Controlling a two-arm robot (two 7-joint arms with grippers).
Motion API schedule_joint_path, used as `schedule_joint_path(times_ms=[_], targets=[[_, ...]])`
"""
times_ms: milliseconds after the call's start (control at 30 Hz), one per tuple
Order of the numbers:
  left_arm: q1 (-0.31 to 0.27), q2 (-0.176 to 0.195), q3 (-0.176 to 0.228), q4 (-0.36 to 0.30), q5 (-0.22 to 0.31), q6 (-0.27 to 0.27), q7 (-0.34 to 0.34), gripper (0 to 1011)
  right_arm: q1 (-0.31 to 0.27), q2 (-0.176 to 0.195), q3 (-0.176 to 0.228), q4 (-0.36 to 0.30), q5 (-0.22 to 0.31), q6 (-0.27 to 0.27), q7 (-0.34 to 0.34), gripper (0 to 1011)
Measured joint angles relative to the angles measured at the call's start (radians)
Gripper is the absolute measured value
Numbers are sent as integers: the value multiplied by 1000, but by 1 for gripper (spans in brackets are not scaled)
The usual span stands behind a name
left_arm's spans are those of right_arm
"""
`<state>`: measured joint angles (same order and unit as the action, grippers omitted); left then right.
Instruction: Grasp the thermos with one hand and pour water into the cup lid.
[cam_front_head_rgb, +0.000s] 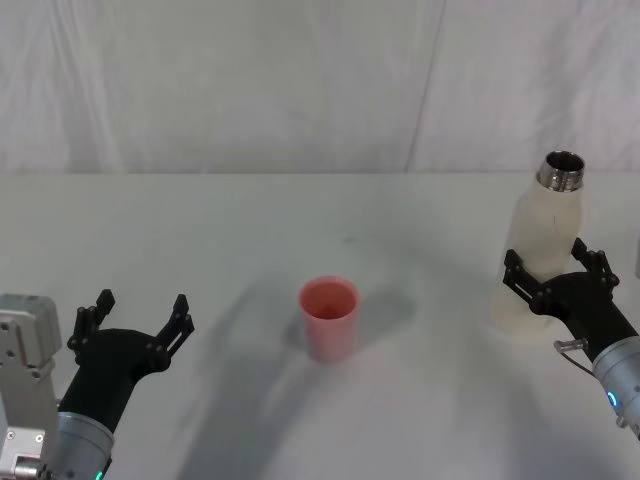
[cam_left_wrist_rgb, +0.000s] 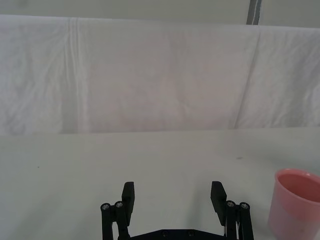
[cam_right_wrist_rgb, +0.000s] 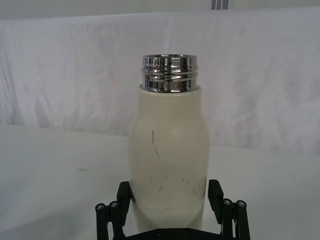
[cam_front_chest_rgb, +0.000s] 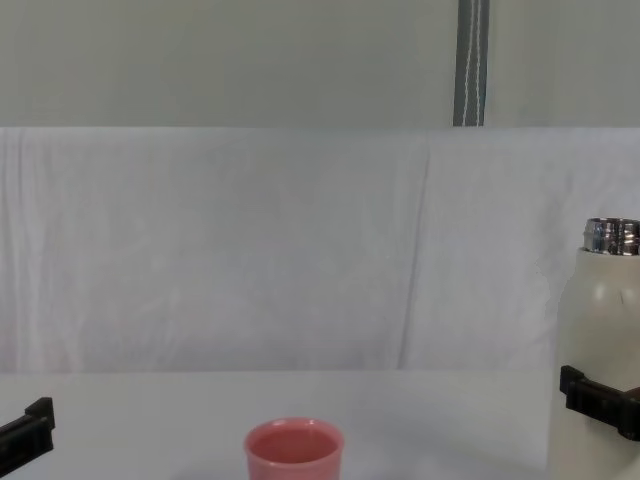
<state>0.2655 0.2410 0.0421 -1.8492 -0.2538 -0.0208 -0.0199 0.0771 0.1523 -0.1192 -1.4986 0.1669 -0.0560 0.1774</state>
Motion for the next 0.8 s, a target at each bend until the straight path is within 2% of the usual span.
schedule_joint_path(times_ms=[400,800], targets=[[0,0,0,0,0,0,0,1001,-19,8,5,-24,2,9,-1,1002],[0,0,0,0,0,0,0,1001,-64,20,15,-73,5,15,-3,1002]])
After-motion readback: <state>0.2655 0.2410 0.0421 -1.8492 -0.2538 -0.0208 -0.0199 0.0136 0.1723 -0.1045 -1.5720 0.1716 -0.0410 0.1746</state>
